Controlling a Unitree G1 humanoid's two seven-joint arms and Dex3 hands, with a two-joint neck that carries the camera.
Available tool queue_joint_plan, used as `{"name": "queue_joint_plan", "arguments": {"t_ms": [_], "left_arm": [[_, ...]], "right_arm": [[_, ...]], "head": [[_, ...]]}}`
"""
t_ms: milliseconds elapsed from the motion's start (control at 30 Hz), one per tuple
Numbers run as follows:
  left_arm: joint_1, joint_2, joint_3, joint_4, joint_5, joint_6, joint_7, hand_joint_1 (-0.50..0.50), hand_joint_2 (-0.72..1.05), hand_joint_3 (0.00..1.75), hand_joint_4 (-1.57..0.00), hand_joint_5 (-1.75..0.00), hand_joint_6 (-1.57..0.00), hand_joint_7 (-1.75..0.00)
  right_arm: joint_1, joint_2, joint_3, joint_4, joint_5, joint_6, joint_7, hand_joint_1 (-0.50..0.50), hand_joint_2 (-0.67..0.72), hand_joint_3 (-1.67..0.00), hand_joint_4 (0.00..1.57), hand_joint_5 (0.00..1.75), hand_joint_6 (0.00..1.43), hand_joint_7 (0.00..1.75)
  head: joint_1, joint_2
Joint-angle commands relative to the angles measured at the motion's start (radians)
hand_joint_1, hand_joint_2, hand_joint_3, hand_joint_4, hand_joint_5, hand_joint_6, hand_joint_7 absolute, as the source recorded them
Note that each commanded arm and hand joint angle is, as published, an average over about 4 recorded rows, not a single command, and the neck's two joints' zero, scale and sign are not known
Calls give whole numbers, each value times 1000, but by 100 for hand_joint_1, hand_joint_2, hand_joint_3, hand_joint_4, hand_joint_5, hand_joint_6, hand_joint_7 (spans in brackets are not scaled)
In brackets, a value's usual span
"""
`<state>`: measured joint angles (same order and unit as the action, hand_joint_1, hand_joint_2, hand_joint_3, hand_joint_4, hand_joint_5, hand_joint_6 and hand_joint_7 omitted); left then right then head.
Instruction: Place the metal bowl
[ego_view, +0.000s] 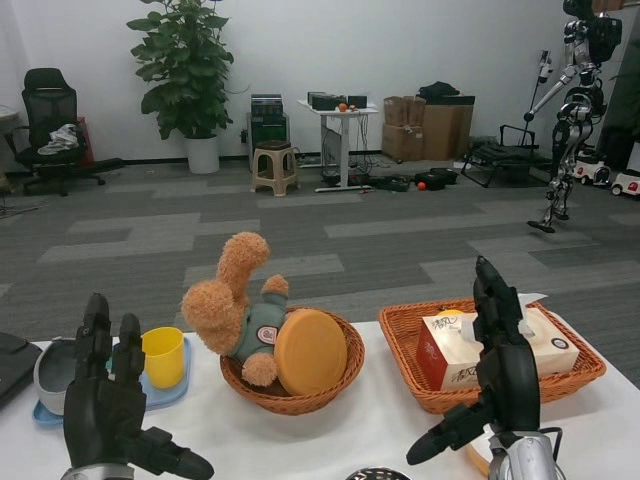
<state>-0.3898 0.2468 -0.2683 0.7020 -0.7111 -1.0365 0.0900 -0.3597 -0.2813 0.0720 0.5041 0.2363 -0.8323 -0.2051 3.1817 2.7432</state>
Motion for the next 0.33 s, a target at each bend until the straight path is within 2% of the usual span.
{"name": "queue_joint_plan", "arguments": {"t_ms": [33, 333], "left_arm": [[-6, 1, 3, 5, 5, -7, -1, -50, -64, 9, 0, 0, 0, 0], [-1, -1, 5, 4, 5, -7, -1, -50, -64, 9, 0, 0, 0, 0]], "right_arm": [[-24, -11, 9, 8, 15, -19, -10, -42, 41, 0, 0, 0, 0, 28], [-24, -12, 23, 8, 34, -22, -11, -42, 41, 0, 0, 0, 0, 28]], "head": [[3, -1], [13, -7]]}}
